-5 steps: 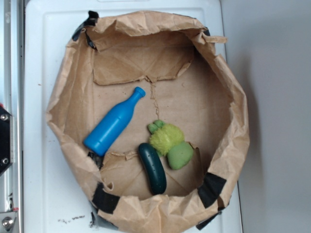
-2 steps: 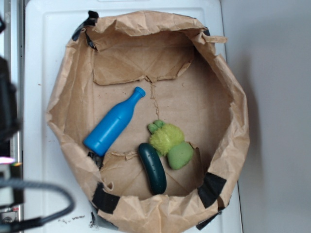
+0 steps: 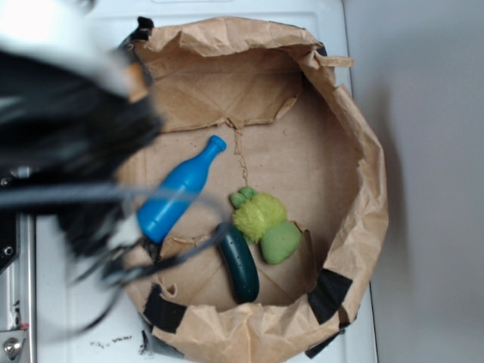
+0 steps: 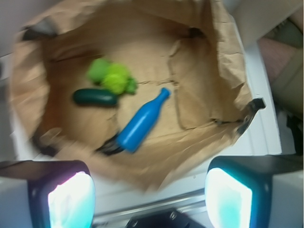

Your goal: Grab the blue bottle.

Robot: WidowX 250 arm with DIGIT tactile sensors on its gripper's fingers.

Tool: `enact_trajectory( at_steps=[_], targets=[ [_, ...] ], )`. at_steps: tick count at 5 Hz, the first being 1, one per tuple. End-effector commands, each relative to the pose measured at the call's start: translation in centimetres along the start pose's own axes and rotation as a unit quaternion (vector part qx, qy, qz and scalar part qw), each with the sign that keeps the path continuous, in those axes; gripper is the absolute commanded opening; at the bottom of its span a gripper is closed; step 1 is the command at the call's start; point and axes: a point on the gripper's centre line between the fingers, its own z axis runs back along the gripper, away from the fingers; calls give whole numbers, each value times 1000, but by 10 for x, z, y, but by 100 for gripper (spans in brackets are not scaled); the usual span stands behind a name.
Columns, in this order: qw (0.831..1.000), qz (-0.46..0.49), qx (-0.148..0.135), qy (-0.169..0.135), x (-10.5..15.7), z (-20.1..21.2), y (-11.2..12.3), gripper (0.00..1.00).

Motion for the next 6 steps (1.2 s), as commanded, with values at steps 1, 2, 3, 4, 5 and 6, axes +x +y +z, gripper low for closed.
enact_trajectory(
  at_steps=[1,2,3,4,5,6],
  targets=[
    [999,-14,-33,24,25,-34,7,100],
    [999,-14,-33,24,25,-34,7,100],
    [999,-14,-33,24,25,-34,7,100],
    [999,-14,-33,24,25,-34,7,100],
    [999,-14,-33,24,25,-34,7,100],
    [998,60,-24,23,22,-50,5,100]
  ],
)
